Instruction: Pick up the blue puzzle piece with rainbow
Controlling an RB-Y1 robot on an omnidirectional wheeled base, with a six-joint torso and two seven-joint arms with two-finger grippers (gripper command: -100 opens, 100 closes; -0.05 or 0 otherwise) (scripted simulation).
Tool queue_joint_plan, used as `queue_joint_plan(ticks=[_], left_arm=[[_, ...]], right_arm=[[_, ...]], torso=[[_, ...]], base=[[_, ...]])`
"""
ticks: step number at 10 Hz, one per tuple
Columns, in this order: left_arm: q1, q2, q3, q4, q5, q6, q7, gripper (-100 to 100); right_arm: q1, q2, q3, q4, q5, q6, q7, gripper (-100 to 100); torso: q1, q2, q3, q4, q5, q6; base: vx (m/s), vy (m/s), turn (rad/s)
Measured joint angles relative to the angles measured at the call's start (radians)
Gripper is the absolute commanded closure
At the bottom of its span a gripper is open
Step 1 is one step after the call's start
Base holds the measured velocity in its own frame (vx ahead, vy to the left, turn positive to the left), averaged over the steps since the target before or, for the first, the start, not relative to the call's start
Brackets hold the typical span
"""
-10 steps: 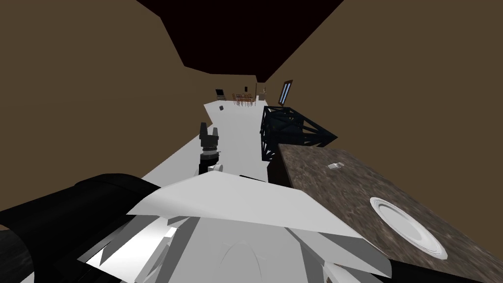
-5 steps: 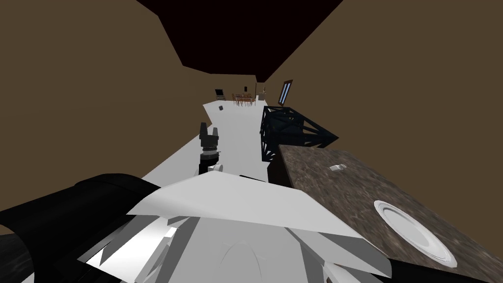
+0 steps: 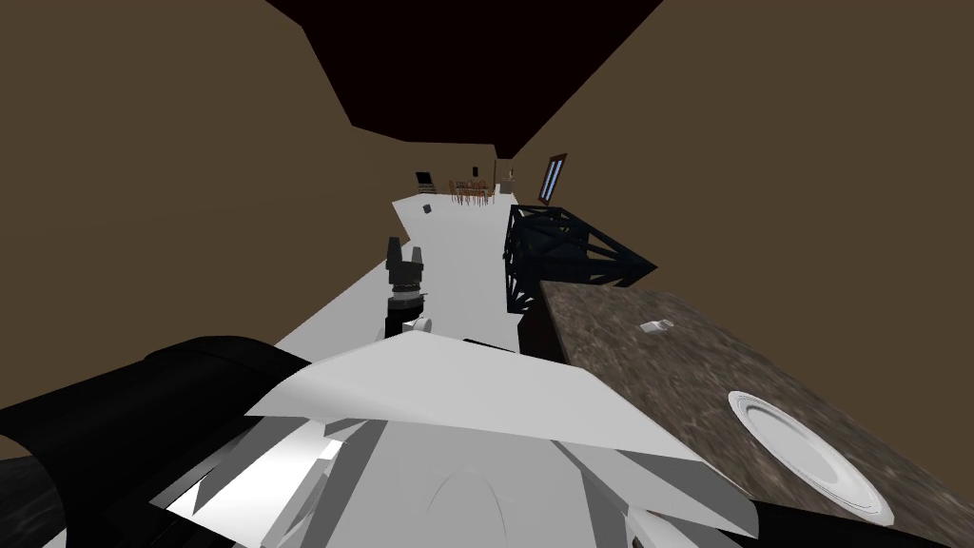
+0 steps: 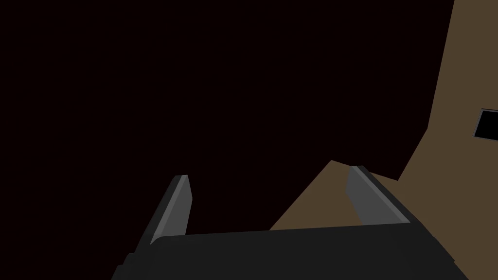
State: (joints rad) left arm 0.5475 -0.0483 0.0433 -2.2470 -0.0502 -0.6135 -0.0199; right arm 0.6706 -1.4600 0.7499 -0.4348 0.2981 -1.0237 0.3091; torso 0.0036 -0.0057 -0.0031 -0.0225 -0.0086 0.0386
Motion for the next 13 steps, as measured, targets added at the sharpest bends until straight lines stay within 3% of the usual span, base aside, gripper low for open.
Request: queue_joint_plan(ticks=[3, 4, 5, 7, 9, 10, 11, 12, 13], left_arm=[[0.0, 0.0, 0.0, 0.0, 0.0, 0.0, 0.0, 0], [0.0, 0.0, 0.0, 0.0, 0.0, 0.0, 0.0, 0], [0.0, 0.0, 0.0, 0.0, 0.0, 0.0, 0.0, 0], [0.0, 0.0, 0.0, 0.0, 0.0, 0.0, 0.0, 0], [0.0, 0.0, 0.0, 0.0, 0.0, 0.0, 0.0, 0], [0.0, 0.0, 0.0, 0.0, 0.0, 0.0, 0.0, 0], [0.0, 0.0, 0.0, 0.0, 0.0, 0.0, 0.0, 0], [0.0, 0.0, 0.0, 0.0, 0.0, 0.0, 0.0, 0], [0.0, 0.0, 0.0, 0.0, 0.0, 0.0, 0.0, 0]], right_arm=[[0.0, 0.001, 0.0, -0.001, 0.0, -0.002, 0.0, 100], [0.0, 0.001, 0.0, -0.001, 0.0, -0.003, 0.0, 0], [0.0, 0.001, 0.001, -0.001, 0.0, -0.003, 0.0, 100], [-0.095, -0.01, 0.075, 0.027, 0.003, -0.007, -0.011, 100], [-0.072, -0.043, 0.085, -0.033, -0.02, 0.024, -0.019, 100], [-0.091, -0.031, 0.091, -0.019, -0.01, 0.015, -0.017, 100], [-0.077, -0.04, 0.088, -0.045, -0.017, 0.022, -0.017, 100], [-0.14, -0.043, 0.127, -0.022, -0.014, 0.021, -0.027, 100], [-0.119, -0.088, 0.15, -0.081, -0.049, 0.057, -0.036, 100]], torso=[[0.0, 0.0, 0.0, 0.0, 0.0, 0.0], [0.0, 0.0, 0.0, 0.0, 0.001, 0.0], [0.0, 0.0, 0.0, 0.0, 0.001, 0.0], [-0.003, 0.002, 0.001, 0.001, 0.001, -0.002], [-0.001, 0.001, 0.0, 0.0, 0.001, -0.002], [-0.001, 0.0, 0.0, 0.001, 0.0, -0.002], [-0.001, 0.0, 0.0, 0.001, -0.001, -0.002], [-0.004, 0.0, 0.0, 0.001, -0.001, -0.006], [-0.004, 0.001, 0.001, 0.001, 0.0, -0.004]], base=[[0.0, 0.0, 0.0], [0.0, 0.0, 0.0], [-0.049, -0.015, 0.004], [-0.042, -0.021, 0.028], [-0.005, -0.005, -0.005], [0.0, 0.0, 0.0], [-0.044, -0.013, 0.001], [-0.058, -0.016, 0.049], [-0.026, -0.016, 0.004]])
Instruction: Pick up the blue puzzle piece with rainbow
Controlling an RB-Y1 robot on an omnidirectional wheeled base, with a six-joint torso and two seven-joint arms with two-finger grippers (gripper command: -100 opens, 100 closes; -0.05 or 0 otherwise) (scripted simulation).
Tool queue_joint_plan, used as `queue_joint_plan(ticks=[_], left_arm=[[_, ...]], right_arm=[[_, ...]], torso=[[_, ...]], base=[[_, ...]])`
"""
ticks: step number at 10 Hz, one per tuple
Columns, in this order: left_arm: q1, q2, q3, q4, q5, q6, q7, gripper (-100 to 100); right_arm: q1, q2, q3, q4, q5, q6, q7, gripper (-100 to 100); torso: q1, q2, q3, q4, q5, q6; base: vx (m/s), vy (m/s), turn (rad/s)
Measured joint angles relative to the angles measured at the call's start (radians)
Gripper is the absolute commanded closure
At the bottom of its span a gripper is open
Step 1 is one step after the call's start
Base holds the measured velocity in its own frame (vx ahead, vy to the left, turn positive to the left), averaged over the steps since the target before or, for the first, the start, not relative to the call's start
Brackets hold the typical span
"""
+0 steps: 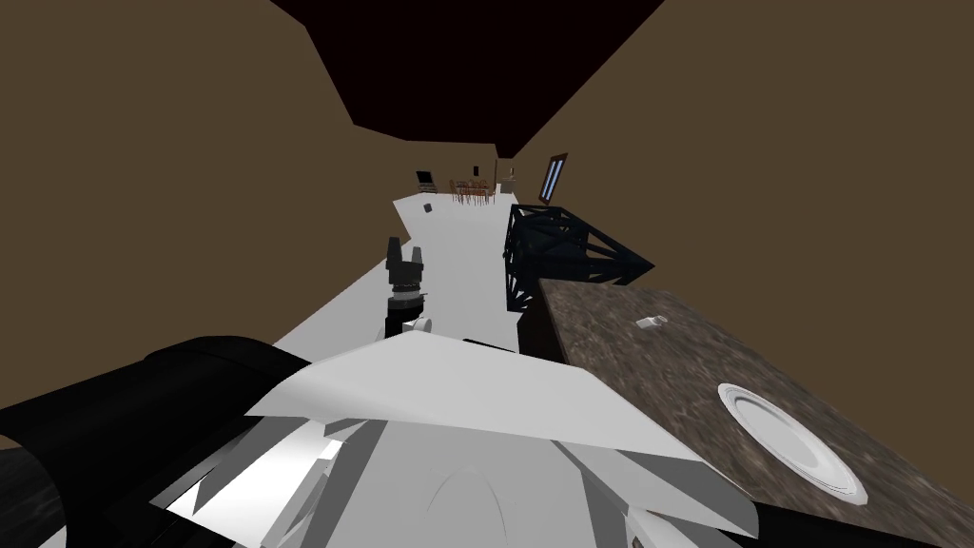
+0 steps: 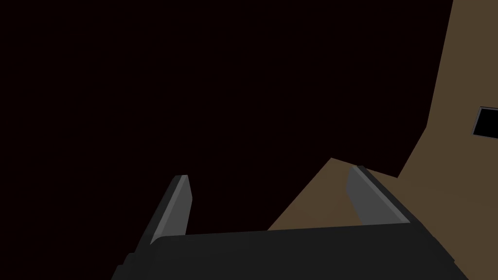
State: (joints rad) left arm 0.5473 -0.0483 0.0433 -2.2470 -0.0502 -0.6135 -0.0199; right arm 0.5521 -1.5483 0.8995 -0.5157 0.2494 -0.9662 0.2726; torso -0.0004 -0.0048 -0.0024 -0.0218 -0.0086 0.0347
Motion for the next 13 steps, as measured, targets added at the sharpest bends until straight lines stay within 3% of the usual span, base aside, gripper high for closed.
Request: queue_joint_plan(ticks=[4, 5, 6, 7, 9, 11, 12, 13], left_arm=[[0.0, 0.0, 0.0, 0.0, 0.0, 0.0, 0.0, 0], [0.0, 0.0, 0.0, 0.0, 0.0, 0.0, 0.0, 0], [0.0, 0.0, 0.0, 0.0, 0.0, 0.0, 0.0, 0], [0.0, 0.0, 0.0, 0.0, 0.0, 0.0, 0.0, 0], [0.0, 0.0, 0.0, 0.0, 0.0, 0.0, 0.0, 0], [0.0, 0.0, 0.0, 0.0, 0.0, 0.0, 0.0, 0], [0.0, 0.0, 0.0, 0.0, 0.0, 0.0, 0.0, 0], [0.0, 0.0, 0.0, 0.0, 0.0, 0.0, 0.0, 0]], right_arm=[[-0.011, -0.007, 0.024, -0.061, -0.003, 0.01, 0.0, 100], [-0.012, -0.061, 0.046, -0.135, -0.036, 0.048, -0.013, 100], [-0.038, -0.072, 0.074, -0.158, -0.042, 0.064, -0.02, 100], [-0.063, -0.064, 0.098, -0.151, -0.034, 0.057, -0.022, 100], [-0.123, -0.099, 0.159, -0.189, -0.053, 0.084, -0.037, 100], [-0.134, -0.104, 0.196, -0.224, -0.057, 0.096, -0.042, 100], [-0.175, -0.117, 0.228, -0.232, -0.062, 0.108, -0.054, 100], [-0.181, -0.149, 0.257, -0.266, -0.086, 0.129, -0.057, 100]], torso=[[0.0, -0.003, -0.002, 0.0, -0.004, -0.001], [-0.001, -0.003, -0.001, 0.0, -0.003, -0.003], [-0.002, -0.001, -0.001, 0.0, -0.005, -0.002], [-0.003, -0.002, -0.001, 0.0, -0.005, 0.0], [-0.003, -0.001, 0.0, 0.0, -0.005, -0.001], [-0.003, -0.003, -0.002, -0.001, -0.006, 0.0], [-0.003, -0.002, -0.002, -0.001, -0.005, -0.002], [-0.002, -0.002, -0.001, -0.001, -0.004, -0.001]], base=[[-0.007, -0.001, -0.002], [-0.055, -0.024, 0.047], [-0.026, -0.016, 0.011], [-0.05, -0.017, -0.01], [-0.041, -0.02, 0.023], [-0.021, -0.001, -0.011], [-0.052, -0.011, 0.055], [-0.021, -0.02, 0.008]])
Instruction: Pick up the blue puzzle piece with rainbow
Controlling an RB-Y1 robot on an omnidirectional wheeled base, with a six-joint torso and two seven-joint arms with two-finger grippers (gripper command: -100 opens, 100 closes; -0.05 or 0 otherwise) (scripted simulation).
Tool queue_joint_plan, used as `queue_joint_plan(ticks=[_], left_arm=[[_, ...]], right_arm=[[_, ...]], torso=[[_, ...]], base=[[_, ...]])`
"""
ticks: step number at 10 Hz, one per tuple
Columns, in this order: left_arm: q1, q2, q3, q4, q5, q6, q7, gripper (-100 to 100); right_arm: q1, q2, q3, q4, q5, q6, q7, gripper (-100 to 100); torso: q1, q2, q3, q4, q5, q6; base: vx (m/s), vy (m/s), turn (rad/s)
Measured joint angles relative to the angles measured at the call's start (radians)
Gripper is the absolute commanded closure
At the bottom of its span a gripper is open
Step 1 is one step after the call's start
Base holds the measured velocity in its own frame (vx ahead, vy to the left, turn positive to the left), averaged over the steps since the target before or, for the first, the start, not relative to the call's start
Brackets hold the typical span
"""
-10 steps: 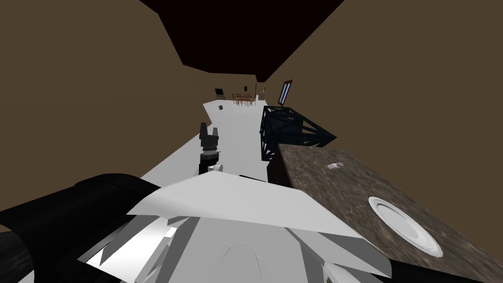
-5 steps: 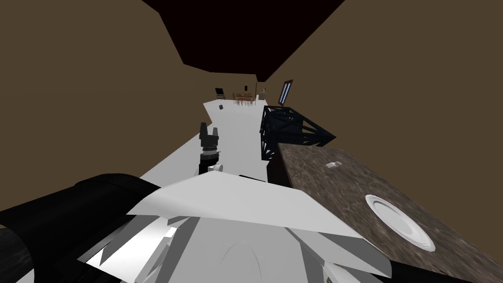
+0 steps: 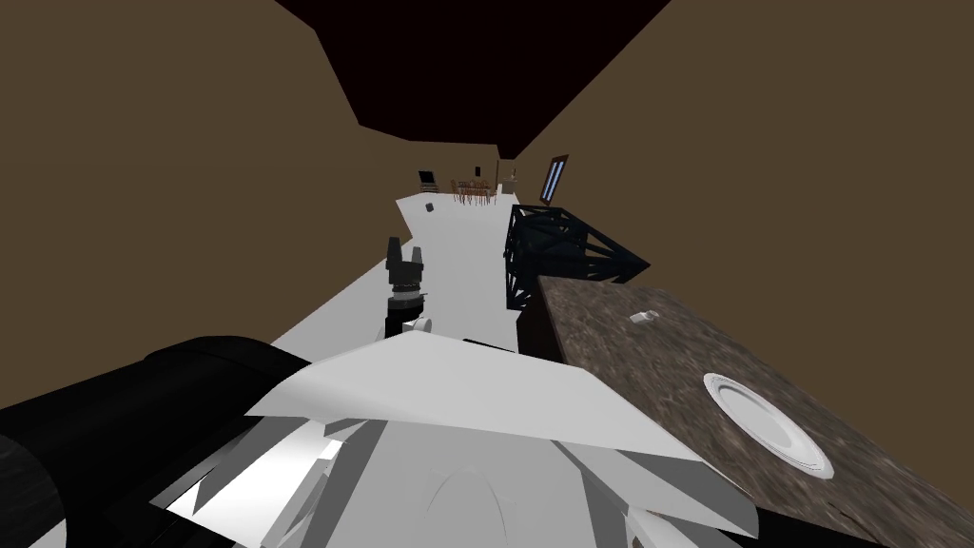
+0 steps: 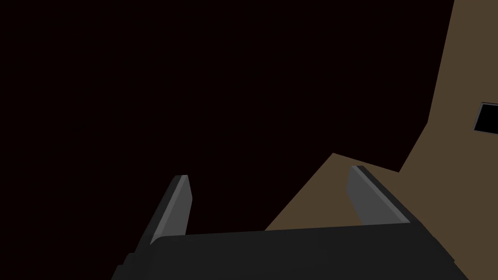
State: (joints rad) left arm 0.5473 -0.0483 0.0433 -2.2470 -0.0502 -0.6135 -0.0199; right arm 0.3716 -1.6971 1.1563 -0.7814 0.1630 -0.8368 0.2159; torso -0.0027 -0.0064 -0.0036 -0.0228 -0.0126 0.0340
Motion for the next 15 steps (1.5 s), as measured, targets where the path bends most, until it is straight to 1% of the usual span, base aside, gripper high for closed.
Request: queue_joint_plan(ticks=[1, 2, 3, 4, 5, 6, 7, 8, 9, 10, 11, 12, 13, 14, 15], left_arm=[[0.0, 0.0, 0.0, 0.0, 0.0, 0.0, 0.0, 0], [0.0, 0.0, 0.0, 0.0, 0.0, 0.0, 0.0, 0], [0.0, 0.0, 0.0, 0.0, 0.0, 0.0, 0.0, 0], [0.0, 0.0, 0.0, 0.0, 0.0, 0.0, 0.0, 0], [0.0, 0.0, 0.0, 0.0, 0.0, 0.0, 0.0, 0], [0.0, 0.0, 0.0, 0.0, 0.0, 0.0, 0.0, 0], [0.0, 0.0, 0.0, 0.0, 0.0, 0.0, 0.0, 0], [0.0, 0.0, 0.0, 0.0, 0.0, 0.0, 0.0, 0], [0.0, 0.0, 0.0, 0.0, 0.0, 0.0, 0.0, 0], [0.0, 0.0, 0.0, 0.0, 0.0, 0.0, 0.0, 0], [0.0, 0.0, 0.0, 0.0, 0.0, 0.0, 0.0, 0], [0.0, 0.0, 0.0, 0.0, 0.0, 0.0, 0.0, 0], [0.0, 0.0, 0.0, 0.0, 0.0, 0.0, 0.0, 0], [0.0, 0.0, 0.0, 0.0, 0.0, 0.0, 0.0, 0], [0.0, 0.0, 0.0, 0.0, 0.0, 0.0, 0.0, 0]], right_arm=[[-0.003, -0.01, 0.02, -0.023, -0.007, 0.008, 0.001, 100], [-0.01, -0.014, 0.03, -0.044, -0.001, 0.006, -0.004, 100], [-0.032, -0.044, 0.058, -0.074, -0.024, 0.022, -0.01, 100], [-0.055, -0.062, 0.088, -0.104, -0.033, 0.043, -0.017, 100], [-0.066, -0.072, 0.109, -0.142, -0.032, 0.057, -0.025, 100], [-0.089, -0.11, 0.139, -0.199, -0.053, 0.087, -0.034, 100], [-0.115, -0.116, 0.169, -0.224, -0.059, 0.102, -0.041, 100], [-0.125, -0.116, 0.193, -0.233, -0.06, 0.1, -0.045, 100], [-0.155, -0.132, 0.223, -0.245, -0.073, 0.109, -0.054, 100], [-0.173, -0.157, 0.254, -0.274, -0.092, 0.127, -0.056, 100], [-0.185, -0.162, 0.279, -0.289, -0.089, 0.131, -0.062, 100], [-0.185, -0.166, 0.292, -0.308, -0.091, 0.133, -0.063, 100], [-0.211, -0.199, 0.321, -0.35, -0.111, 0.159, -0.069, 100], [-0.232, -0.22, 0.352, -0.385, -0.124, 0.181, -0.075, 100], [-0.24, -0.224, 0.375, -0.402, -0.129, 0.184, -0.074, 100]], torso=[[0.0, 0.0, 0.0, 0.0, -0.001, 0.001], [0.0, -0.001, -0.001, 0.0, -0.001, 0.001], [0.001, 0.0, 0.0, 0.001, 0.001, -0.001], [0.0, 0.001, 0.001, 0.001, 0.0, 0.001], [0.001, 0.0, 0.0, 0.001, 0.0, 0.001], [0.002, 0.001, 0.001, 0.001, 0.002, 0.0], [0.002, 0.001, 0.001, 0.001, 0.001, 0.001], [0.002, 0.001, 0.001, 0.001, 0.001, 0.002], [0.002, 0.002, 0.002, 0.002, 0.003, 0.001], [0.002, 0.002, 0.002, 0.002, 0.003, 0.002], [0.003, 0.002, 0.002, 0.001, 0.002, 0.003], [0.004, 0.001, 0.001, 0.001, 0.003, 0.003], [0.005, 0.001, 0.001, 0.002, 0.004, 0.001], [0.005, 0.002, 0.002, 0.002, 0.004, 0.002], [0.004, 0.002, 0.002, 0.002, 0.003, 0.003]], base=[[-0.003, -0.012, -0.019], [-0.045, -0.011, 0.012], [-0.051, -0.026, 0.036], [-0.021, -0.016, 0.007], [-0.047, -0.009, 0.004], [-0.048, -0.022, 0.031], [-0.021, -0.01, 0.007], [-0.048, -0.017, -0.005], [-0.05, -0.025, 0.034], [-0.023, -0.013, 0.008], [-0.006, 0.003, -0.014], [-0.041, -0.003, 0.011], [-0.048, -0.016, 0.038], [-0.026, -0.014, 0.006], [-0.046, -0.012, 0.003]])
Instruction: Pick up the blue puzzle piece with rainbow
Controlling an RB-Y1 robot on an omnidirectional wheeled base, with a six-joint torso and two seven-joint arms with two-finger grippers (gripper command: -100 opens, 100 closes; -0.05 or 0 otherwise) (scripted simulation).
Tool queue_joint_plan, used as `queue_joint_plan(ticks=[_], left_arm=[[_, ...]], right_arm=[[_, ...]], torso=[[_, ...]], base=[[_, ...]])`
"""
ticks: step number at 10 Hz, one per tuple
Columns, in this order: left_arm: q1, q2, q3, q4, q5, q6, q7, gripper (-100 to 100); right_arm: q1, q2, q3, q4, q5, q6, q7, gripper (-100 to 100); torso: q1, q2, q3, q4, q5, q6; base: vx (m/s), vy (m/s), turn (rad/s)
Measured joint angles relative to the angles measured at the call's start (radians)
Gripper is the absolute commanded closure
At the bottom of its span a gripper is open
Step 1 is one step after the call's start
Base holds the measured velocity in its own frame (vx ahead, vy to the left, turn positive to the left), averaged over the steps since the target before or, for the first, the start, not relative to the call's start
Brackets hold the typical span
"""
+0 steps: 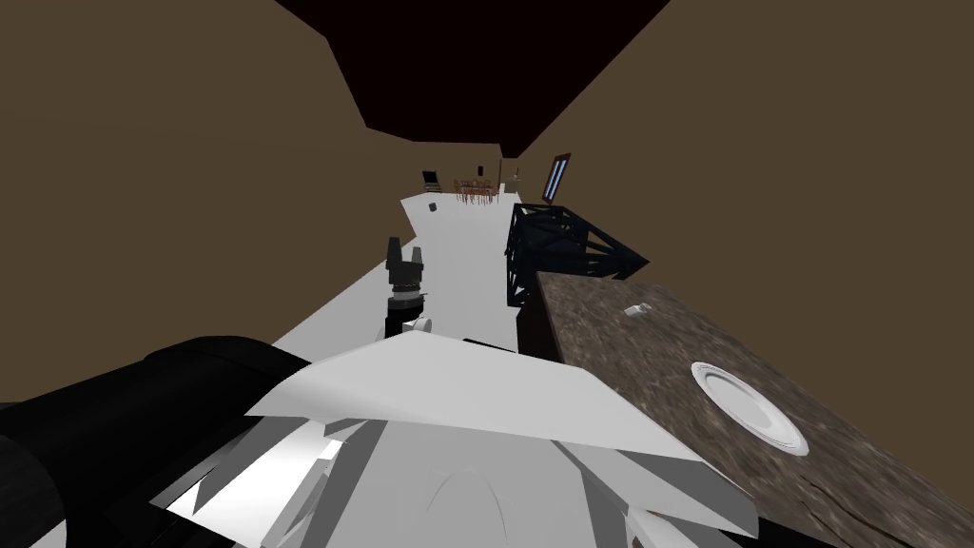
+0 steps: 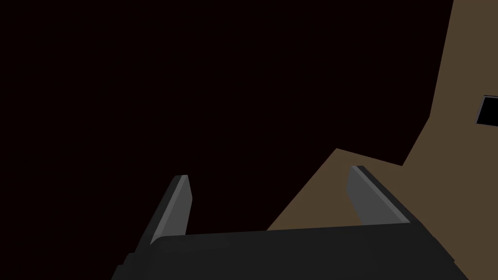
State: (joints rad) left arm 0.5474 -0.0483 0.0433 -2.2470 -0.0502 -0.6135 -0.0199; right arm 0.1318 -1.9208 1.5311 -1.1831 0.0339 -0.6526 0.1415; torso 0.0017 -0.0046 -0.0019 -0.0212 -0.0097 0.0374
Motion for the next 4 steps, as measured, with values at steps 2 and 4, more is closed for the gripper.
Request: queue_joint_plan(ticks=[2, 4], left_arm=[[0.0, 0.0, 0.0, 0.0, 0.0, 0.0, 0.0, 0], [0.0, 0.0, 0.0, 0.0, 0.0, 0.0, 0.0, 0]], right_arm=[[-0.05, -0.043, 0.063, -0.058, -0.028, 0.037, -0.014, 100], [-0.059, -0.055, 0.092, -0.084, -0.032, 0.036, -0.017, 0]], torso=[[0.0, 0.001, 0.0, 0.0, 0.0, 0.0], [0.0, -0.002, -0.001, -0.001, 0.0, 0.0]], base=[[-0.041, -0.017, 0.016], [-0.005, -0.002, -0.006]])
